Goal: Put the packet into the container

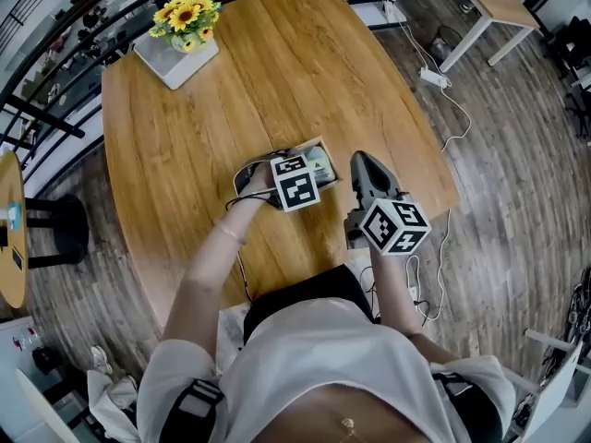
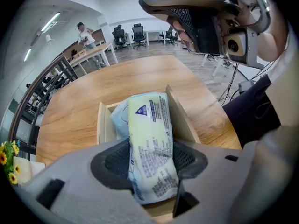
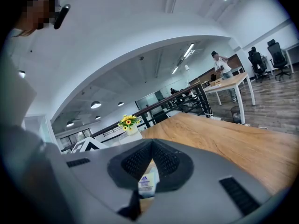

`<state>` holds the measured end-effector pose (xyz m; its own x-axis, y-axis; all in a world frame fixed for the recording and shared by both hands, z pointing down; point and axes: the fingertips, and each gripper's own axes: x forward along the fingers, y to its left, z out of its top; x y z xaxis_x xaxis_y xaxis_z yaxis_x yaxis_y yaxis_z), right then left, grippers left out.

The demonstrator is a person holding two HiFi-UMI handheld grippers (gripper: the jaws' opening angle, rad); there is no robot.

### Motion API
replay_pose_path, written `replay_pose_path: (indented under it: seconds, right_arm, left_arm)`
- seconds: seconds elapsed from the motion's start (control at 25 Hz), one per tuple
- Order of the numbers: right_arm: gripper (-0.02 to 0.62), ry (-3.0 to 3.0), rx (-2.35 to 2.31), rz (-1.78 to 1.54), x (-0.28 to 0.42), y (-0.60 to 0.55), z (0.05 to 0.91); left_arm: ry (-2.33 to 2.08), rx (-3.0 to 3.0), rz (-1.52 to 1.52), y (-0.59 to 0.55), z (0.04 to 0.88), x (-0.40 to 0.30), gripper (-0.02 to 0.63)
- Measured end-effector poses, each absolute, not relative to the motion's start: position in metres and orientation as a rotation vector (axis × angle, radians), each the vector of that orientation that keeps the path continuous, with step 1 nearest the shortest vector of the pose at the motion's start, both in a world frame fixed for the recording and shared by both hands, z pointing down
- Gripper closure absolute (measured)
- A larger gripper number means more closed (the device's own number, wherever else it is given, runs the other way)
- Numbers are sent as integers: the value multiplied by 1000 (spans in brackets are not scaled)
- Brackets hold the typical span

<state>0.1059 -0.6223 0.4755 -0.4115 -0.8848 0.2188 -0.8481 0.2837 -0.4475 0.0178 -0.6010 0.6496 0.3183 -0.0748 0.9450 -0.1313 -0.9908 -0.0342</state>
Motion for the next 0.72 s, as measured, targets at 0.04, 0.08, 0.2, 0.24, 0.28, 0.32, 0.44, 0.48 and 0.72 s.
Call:
replay_pose_path:
  seconds: [0.04,0.08,0.2,0.24,0.28,0.32,0.44,0.48,0.72]
  right_arm:
    - [583,2456,-1665,-787,107,-622,476]
    - [583,2454,-1668,-789,108,-622,478]
    - [583,2460,-1684,-786,110,-622,481]
    - [583,2466,-1688,-784,109,-621,482]
    - [583,2470,-1688,-783,108,-621,483]
    - [583,2472,-1684,-784,107,-621,483]
    - [583,2476,-1664,-780,104,-619,481]
    - [583,2478,-1659,-778,104,-618,480]
    - [583,2484,-1641,-782,102,-617,479]
  left_arm:
    - [-199,2515,1792,-601,650,18,368]
    - [-202,2520,1789,-601,650,18,368]
    - [-207,2535,1772,-602,650,18,368]
    - [-209,2538,1766,-602,649,18,368]
    - [-213,2540,1760,-602,649,18,367]
    - [-219,2540,1756,-602,649,18,367]
    - [-240,2541,1733,-602,646,17,357]
    - [-241,2542,1723,-602,644,17,355]
    - [-207,2560,1670,-600,620,15,296]
